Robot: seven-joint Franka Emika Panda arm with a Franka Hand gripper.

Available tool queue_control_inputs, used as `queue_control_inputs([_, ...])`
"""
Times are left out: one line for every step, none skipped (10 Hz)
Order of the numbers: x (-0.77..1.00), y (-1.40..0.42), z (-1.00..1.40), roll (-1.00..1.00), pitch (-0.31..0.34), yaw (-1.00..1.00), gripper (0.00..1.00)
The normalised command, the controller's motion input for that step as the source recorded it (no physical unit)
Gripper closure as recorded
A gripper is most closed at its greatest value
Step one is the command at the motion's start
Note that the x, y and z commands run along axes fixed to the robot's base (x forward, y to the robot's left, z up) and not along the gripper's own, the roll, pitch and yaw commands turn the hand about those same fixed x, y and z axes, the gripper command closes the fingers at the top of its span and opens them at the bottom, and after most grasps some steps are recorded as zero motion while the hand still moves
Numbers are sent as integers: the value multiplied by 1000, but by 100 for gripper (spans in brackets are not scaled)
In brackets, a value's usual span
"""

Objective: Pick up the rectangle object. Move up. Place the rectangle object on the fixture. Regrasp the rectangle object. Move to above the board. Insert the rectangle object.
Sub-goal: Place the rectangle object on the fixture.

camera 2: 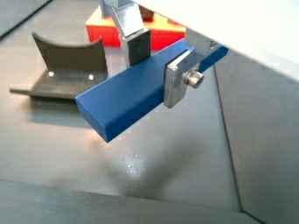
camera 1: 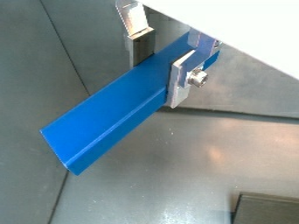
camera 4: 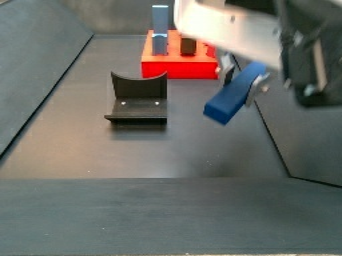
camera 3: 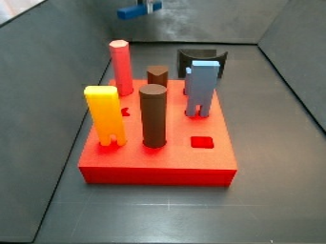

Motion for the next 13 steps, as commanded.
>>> queue_control_inputs([-25,-6,782,91,99,14,100])
queue_control_inputs([-15,-4,584,72,97,14,100])
queue_control_inputs([-5,6,378,55,98,10,100])
queue_control_inputs([1,7,220,45,104,10,100])
queue_control_inputs([1000,-990,-5,-63,24,1000,100])
queue_control_inputs([1000,-979,-27,-62,27,1000,100])
queue_control_inputs([1000,-921,-23,-68,30,1000,100])
queue_control_inputs([1000,-867,-25,-78,39,1000,100])
queue_control_inputs([1000,-806,-28,-88,51,1000,100])
queue_control_inputs([1000,-737,-31,-100,65,1000,100])
queue_control_inputs([1000,-664,-34,-114,84,1000,100])
queue_control_inputs([1000,-610,-36,-132,112,974,100])
queue_control_inputs([1000,-505,-35,-108,123,545,100])
